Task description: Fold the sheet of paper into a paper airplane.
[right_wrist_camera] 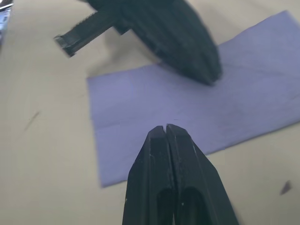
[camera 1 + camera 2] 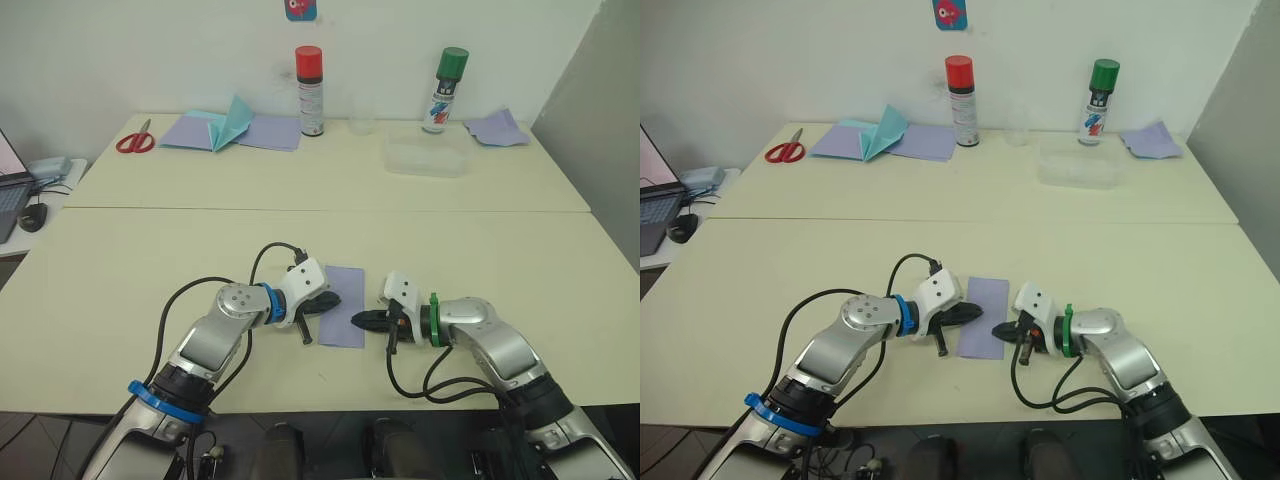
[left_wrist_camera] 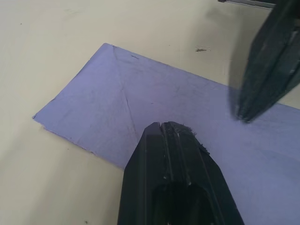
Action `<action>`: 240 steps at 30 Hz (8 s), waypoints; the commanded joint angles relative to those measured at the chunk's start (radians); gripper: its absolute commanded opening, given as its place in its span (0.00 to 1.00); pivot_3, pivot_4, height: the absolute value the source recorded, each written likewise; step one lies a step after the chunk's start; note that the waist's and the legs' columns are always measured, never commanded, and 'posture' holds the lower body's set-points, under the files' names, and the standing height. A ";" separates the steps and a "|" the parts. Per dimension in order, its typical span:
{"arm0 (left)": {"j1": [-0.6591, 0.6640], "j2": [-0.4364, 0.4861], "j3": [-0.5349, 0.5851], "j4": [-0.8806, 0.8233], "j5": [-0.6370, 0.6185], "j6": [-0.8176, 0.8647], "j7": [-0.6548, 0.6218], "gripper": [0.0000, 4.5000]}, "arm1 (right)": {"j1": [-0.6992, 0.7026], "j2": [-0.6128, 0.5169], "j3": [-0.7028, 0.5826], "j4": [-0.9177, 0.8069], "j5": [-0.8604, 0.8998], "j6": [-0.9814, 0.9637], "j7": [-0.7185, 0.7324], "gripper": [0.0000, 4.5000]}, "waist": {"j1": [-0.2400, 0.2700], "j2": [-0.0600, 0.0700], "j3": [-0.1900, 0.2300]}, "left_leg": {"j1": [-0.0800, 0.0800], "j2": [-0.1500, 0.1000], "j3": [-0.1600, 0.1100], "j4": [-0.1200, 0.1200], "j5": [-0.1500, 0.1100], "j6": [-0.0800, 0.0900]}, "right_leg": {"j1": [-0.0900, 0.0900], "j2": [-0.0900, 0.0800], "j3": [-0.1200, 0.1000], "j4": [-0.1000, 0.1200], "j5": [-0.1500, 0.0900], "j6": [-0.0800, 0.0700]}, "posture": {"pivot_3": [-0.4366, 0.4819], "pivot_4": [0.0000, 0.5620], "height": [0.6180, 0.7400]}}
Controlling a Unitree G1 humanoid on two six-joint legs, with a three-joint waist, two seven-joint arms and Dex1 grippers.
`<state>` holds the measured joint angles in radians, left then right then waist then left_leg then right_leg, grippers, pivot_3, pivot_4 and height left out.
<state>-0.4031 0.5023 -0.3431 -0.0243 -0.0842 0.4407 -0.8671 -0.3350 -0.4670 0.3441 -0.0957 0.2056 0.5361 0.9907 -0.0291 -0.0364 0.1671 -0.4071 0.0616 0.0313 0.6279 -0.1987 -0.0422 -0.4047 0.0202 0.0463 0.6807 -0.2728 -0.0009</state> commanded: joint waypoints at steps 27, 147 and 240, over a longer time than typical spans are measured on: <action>0.035 0.028 -0.070 0.063 0.058 -0.028 -0.091 0.00 | -0.250 0.196 -0.088 0.524 -0.174 -0.281 -0.351 0.01 | -0.003 0.000 -0.004 | 0.007 0.000 0.001 -0.002 0.000 0.000 | 0.006 -0.002 0.001 0.000 -0.001 -0.001 | 0.48 0.27 1.00; 0.060 -0.012 0.122 0.119 -0.075 -0.199 -0.102 0.00 | -0.042 0.095 -0.108 -0.088 -0.029 -0.024 -0.227 0.01 | -0.003 -0.005 0.004 | -0.011 0.000 0.001 -0.014 0.000 0.000 | -0.015 -0.001 -0.001 -0.002 -0.003 -0.004 | 0.48 0.27 1.00; -0.055 -0.183 0.065 0.077 -0.203 -0.110 -0.191 0.00 | -0.034 0.032 -0.224 -0.475 0.267 0.745 -0.577 0.40 | -0.003 -0.005 0.003 | -0.017 0.000 -0.004 0.000 0.000 0.000 | -0.015 0.002 -0.003 0.000 -0.001 -0.001 | 0.48 0.27 1.00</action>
<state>-0.4411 0.3330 -0.2735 0.0909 -0.2687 0.3440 -1.0396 -0.3730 -0.4151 0.1428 -0.5870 0.4959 1.2828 0.4447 -0.0321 -0.0417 0.1702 -0.4243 0.0621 0.0277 0.6281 -0.1986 -0.0421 -0.4195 0.0222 0.0436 0.6811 -0.2734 -0.0015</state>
